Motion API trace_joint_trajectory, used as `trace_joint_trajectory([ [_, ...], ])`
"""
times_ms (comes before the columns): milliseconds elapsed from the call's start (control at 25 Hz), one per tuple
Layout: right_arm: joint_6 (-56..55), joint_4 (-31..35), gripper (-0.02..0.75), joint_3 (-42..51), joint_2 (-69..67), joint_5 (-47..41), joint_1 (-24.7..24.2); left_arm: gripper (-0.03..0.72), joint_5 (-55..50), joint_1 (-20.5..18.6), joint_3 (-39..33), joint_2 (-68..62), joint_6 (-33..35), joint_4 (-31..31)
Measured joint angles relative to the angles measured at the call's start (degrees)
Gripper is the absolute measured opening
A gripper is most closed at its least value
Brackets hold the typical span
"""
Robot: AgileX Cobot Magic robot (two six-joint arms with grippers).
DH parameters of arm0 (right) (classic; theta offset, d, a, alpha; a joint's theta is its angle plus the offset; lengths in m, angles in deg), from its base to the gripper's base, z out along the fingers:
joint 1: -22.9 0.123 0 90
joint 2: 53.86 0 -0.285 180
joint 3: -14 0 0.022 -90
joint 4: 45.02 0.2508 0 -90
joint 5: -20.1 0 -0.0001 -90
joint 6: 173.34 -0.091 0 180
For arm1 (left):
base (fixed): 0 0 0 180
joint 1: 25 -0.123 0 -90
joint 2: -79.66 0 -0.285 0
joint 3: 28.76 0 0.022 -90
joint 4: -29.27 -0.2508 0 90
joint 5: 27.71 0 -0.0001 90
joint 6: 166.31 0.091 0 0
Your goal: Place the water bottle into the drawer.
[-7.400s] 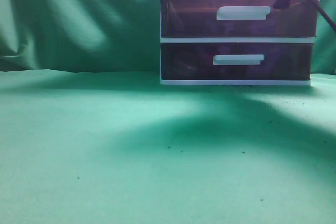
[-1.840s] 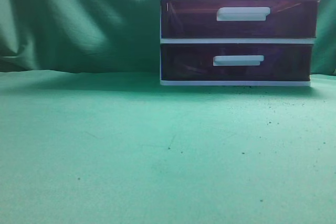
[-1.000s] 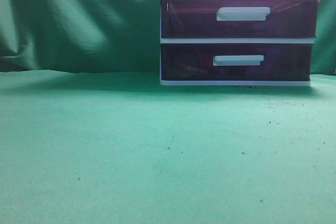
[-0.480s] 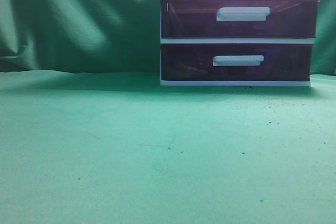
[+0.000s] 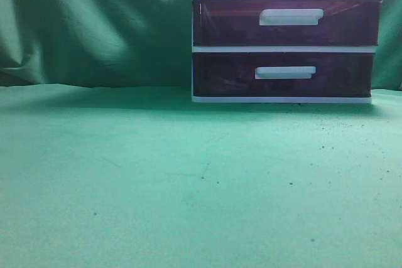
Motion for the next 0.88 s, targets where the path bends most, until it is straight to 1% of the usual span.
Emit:
trace_joint_trajectory([
  [120, 0.0, 0.0, 0.0, 0.0, 0.0, 0.0, 0.0, 0.0, 0.88, -7.84, -1.2, 0.0, 0.0, 1.39],
  [200, 0.0, 0.0, 0.0, 0.0, 0.0, -0.04, 0.0, 0.0, 1.02, -11.66, -1.2, 0.0, 0.0, 1.94],
  [240, 0.0, 0.0, 0.0, 0.0, 0.0, -0.04, 0.0, 0.0, 0.5, -12.91, -1.2, 0.0, 0.13, 1.94],
  [320, 0.0, 0.0, 0.0, 0.0, 0.0, -0.04, 0.0, 0.0, -0.2, -13.58, -1.2, 0.0, 1.3, 1.94],
  [440, 0.0, 0.0, 0.0, 0.0, 0.0, -0.04, 0.0, 0.0, -0.73, -13.58, -1.2, 0.0, 2.26, 1.94],
  [880, 0.0, 0.0, 0.0, 0.0, 0.0, -0.04, 0.0, 0.0, -1.22, -13.58, -1.2, 0.0, 2.65, 1.73],
])
